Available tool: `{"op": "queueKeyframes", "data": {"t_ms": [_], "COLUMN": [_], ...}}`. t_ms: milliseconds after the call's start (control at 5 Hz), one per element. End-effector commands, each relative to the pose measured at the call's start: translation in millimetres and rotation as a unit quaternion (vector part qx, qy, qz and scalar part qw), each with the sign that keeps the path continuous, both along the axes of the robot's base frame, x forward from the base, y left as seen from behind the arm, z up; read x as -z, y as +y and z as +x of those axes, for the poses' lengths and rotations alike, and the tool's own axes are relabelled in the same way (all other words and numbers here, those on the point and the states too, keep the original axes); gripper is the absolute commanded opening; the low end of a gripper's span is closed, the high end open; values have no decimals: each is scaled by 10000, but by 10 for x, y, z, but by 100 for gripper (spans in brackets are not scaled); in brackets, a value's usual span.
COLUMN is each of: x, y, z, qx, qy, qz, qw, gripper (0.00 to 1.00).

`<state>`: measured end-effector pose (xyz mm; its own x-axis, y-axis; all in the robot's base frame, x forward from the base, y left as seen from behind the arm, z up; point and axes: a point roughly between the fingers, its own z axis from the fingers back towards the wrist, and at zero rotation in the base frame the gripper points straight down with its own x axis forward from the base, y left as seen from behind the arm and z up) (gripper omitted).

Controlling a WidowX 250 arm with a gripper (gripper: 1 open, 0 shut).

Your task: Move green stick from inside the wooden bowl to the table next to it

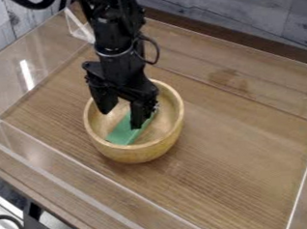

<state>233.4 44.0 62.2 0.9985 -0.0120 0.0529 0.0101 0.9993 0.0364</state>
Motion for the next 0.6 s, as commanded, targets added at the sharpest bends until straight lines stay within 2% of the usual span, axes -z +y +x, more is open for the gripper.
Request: {"op": "queueKeyframes", "data": {"t_ms": [0, 400], "x": [-107, -84], "y": [1, 11], "z": [68, 82], "qx": [16, -26], "qy": [-252, -300], "qz": [78, 121], "qw": [9997, 9995], "gripper": [100, 100]}}
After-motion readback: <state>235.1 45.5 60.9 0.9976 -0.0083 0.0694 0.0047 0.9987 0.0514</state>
